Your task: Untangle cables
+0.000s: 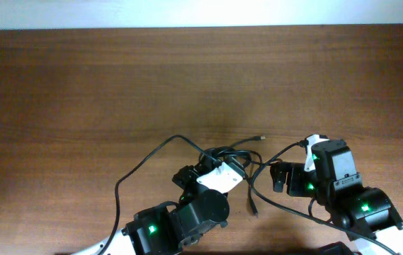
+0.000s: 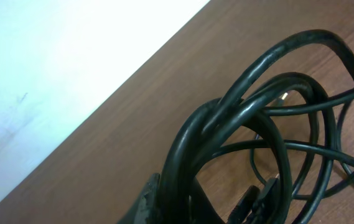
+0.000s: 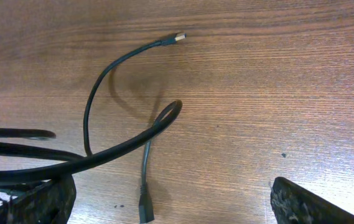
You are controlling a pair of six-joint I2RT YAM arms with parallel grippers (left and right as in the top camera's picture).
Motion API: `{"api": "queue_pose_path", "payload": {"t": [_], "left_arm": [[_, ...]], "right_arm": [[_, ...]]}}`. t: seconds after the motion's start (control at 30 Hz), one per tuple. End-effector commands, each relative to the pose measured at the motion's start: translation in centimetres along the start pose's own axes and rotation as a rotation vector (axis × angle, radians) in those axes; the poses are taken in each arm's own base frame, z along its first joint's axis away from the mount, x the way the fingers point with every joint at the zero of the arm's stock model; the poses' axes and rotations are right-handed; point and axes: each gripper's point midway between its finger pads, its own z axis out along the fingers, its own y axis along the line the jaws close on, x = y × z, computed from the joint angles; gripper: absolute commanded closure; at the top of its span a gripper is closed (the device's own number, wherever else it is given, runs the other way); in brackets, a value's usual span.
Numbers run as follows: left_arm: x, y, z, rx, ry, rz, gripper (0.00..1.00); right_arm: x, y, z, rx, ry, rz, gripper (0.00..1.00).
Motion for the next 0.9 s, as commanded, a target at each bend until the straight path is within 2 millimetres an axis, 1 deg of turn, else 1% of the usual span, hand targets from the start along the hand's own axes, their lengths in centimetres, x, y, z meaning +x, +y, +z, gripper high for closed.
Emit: {"api": "queue_pose_path", "payload": {"t": [0.0, 0.03, 0.13, 0.17, 0.2, 0.27, 0.3, 0.37, 0.43, 0.57, 0.63, 0.77, 0.87], "left_arm": [[-1.4, 2.5, -0.8, -0.093, -0.030, -0.155, 1.00], [-1.5, 2.6, -0.8, -0.094, -0.038, -0.216, 1.00], [-2.2, 3.1, -1.4, -0.067, -0.080, -0.505, 1.00], [-2.2, 3.5, -1.6, -0.062, -0.088, -0.574, 1.00], [-2.2, 3.9, -1.7, -0.060, -0.091, -0.594, 1.00], [-1.4, 5.0, -1.7, -0.089, -0.071, -0.595, 1.00], [-0.8, 5.7, -1.7, -0.109, -0.056, -0.610, 1.00], [0.3, 6.7, -1.6, -0.136, -0.033, -0.707, 1.00], [0.6, 6.9, -1.3, -0.107, -0.022, -0.790, 1.00], [0.7, 6.4, -0.5, -0.021, 0.002, -0.959, 1.00], [0.4, 6.4, -0.4, 0.000, -0.007, -1.016, 1.00], [-1.3, 6.9, -0.5, 0.023, -0.076, -1.130, 1.00], [-2.0, 7.2, -0.5, 0.032, -0.106, -1.197, 1.00]], "right_arm": [[-0.1, 0.8, -0.2, -0.042, 0.006, 0.014, 0.01], [0.0, 1.1, -0.3, -0.064, 0.013, 0.014, 0.01], [0.2, 1.8, -0.3, -0.100, 0.027, 0.014, 0.02], [0.2, 1.8, -0.3, -0.104, 0.028, 0.018, 0.01], [0.3, 2.0, -0.4, -0.111, 0.030, 0.017, 0.01], [0.3, 2.6, -0.5, -0.146, 0.031, 0.015, 0.01], [0.2, 3.1, -0.7, -0.177, 0.029, 0.011, 0.01], [-0.2, 4.6, -1.2, -0.257, 0.016, 0.001, 0.01], [-0.8, 6.3, -1.9, -0.356, -0.006, -0.017, 0.02], [-1.5, 9.9, -3.9, -0.572, -0.028, -0.069, 0.01], [-1.6, 10.9, -4.6, -0.638, -0.030, -0.088, 0.02], [-1.4, 12.0, -5.4, -0.711, -0.021, -0.108, 0.01], [-1.5, 12.7, -6.1, -0.761, -0.023, -0.126, 0.01]]}}
